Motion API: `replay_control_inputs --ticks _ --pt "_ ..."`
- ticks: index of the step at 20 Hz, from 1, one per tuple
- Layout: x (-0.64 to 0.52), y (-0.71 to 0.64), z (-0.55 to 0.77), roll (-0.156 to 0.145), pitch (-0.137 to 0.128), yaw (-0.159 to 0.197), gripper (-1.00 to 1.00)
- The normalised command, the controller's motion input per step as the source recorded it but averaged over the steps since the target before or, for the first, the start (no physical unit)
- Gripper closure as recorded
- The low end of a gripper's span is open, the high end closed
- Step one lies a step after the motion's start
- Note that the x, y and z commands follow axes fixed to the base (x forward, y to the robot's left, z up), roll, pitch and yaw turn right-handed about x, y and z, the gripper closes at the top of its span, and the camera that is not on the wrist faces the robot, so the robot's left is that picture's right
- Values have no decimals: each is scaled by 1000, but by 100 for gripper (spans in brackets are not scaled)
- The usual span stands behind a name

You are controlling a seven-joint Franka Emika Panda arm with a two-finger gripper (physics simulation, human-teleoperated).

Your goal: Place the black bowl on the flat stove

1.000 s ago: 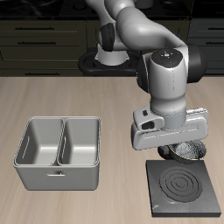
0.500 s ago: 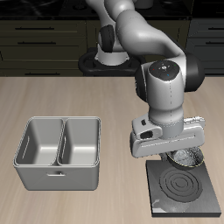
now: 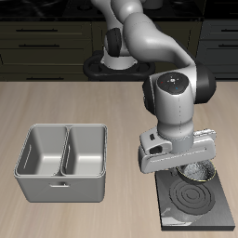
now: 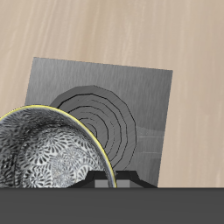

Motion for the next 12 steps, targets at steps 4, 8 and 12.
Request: replay_control_inputs --ticks 4,8,12 --pt "-36 -28 17 -9 -74 50 -100" --pt "-64 -11 -27 32 -22 8 -100" --pt "-109 60 -7 11 -40 16 -100"
